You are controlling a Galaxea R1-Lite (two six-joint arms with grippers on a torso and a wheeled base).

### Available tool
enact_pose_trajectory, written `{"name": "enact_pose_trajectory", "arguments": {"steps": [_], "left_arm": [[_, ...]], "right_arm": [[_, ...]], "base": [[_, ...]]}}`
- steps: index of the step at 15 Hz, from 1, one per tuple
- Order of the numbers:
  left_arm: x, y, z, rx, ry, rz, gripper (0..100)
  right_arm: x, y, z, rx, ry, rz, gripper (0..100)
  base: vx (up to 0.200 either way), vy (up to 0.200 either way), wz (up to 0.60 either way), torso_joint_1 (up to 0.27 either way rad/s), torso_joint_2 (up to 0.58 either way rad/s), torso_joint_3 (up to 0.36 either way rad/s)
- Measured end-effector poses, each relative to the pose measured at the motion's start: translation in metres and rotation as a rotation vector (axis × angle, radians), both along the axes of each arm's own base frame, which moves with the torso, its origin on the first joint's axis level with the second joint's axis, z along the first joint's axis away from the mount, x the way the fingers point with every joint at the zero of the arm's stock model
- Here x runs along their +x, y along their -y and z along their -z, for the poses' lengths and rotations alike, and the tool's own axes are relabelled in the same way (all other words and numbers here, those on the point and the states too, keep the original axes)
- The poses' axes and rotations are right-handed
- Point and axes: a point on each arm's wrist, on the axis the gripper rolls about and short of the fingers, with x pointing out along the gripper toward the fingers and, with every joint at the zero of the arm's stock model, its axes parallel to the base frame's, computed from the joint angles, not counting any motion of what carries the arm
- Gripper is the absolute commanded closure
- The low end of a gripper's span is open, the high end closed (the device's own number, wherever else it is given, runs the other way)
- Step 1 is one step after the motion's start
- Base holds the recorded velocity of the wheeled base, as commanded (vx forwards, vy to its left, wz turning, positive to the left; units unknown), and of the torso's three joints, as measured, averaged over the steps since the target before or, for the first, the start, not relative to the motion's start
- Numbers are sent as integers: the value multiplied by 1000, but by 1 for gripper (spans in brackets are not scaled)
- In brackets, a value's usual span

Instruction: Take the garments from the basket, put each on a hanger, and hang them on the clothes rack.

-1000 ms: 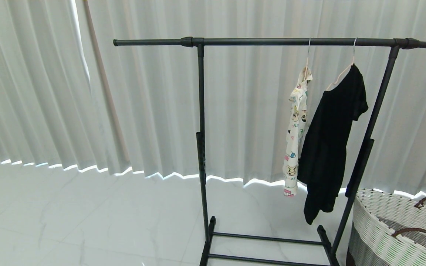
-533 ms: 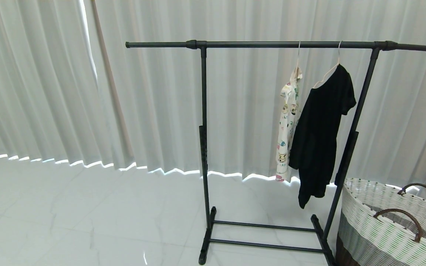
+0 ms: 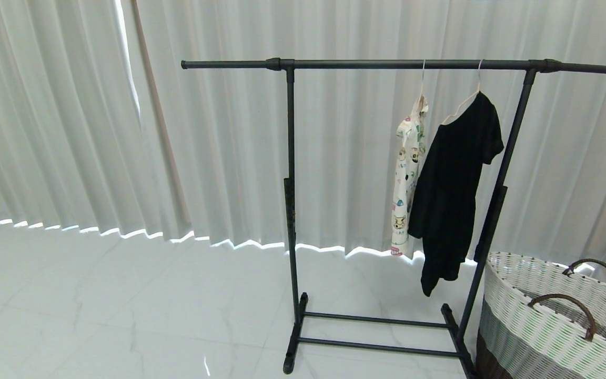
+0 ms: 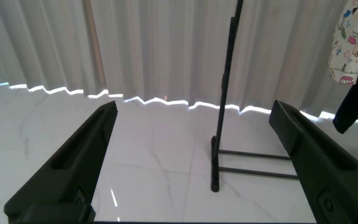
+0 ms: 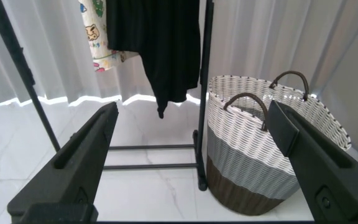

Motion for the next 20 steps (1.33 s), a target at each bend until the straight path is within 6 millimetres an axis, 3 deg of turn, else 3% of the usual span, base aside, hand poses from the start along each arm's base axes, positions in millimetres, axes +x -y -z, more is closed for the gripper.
{"name": "enact_pose_trajectory", "arguments": {"steps": [20], "left_arm": [[0,0,0,0,0,0,0]], "right_arm": [[0,0,0,-11,-1,0,0]], "base": [[0,0,0,0,0,0]]}}
